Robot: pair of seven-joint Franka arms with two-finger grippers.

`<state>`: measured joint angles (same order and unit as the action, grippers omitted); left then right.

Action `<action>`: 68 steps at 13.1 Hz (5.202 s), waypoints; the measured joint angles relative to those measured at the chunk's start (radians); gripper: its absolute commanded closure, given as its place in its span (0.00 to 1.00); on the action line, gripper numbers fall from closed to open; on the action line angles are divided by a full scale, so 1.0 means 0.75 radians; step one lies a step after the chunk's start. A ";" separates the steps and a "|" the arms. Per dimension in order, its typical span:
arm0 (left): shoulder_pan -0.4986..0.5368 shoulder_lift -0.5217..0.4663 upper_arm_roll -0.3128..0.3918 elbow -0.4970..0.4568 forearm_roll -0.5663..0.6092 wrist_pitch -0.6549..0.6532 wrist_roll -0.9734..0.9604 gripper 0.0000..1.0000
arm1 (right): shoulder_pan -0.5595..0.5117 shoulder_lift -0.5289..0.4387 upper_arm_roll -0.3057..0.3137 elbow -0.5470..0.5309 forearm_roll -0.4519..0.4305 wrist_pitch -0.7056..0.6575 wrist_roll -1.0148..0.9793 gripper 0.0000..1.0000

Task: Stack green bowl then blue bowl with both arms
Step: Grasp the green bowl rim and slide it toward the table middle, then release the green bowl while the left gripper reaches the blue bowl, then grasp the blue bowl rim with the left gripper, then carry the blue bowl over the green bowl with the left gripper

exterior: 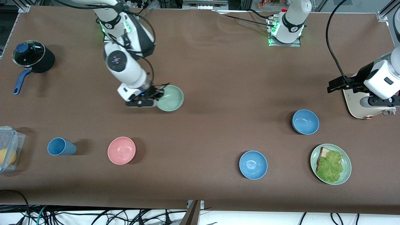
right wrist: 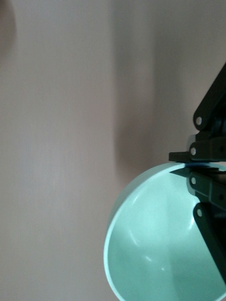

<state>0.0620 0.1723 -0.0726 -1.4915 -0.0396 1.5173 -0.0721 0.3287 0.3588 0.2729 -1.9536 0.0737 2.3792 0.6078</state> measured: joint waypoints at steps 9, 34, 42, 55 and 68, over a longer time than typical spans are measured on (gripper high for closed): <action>0.103 0.143 0.004 -0.143 0.001 0.212 0.243 0.00 | 0.299 0.513 -0.012 0.478 -0.113 0.079 0.464 0.55; 0.256 0.442 0.008 -0.559 -0.145 1.007 0.343 0.13 | -0.347 -0.478 -0.411 0.438 0.020 -1.131 -0.566 0.00; 0.261 0.447 0.008 -0.628 -0.150 1.104 0.422 1.00 | -0.523 -0.456 -0.167 0.428 -0.090 -1.126 -0.610 0.00; 0.044 0.233 -0.042 -0.473 -0.189 0.707 0.203 1.00 | -0.524 -0.440 -0.151 0.428 -0.093 -1.127 -0.612 0.00; -0.661 0.388 -0.046 -0.314 -0.192 0.816 -0.580 1.00 | -0.527 -0.440 -0.152 0.484 -0.095 -1.120 -0.618 0.00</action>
<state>-0.4338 0.4631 -0.1068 -1.7268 -0.1834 2.1293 -0.5071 -0.0666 0.0285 0.1587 -1.5908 0.0025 1.5392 0.1447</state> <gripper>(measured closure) 0.952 0.000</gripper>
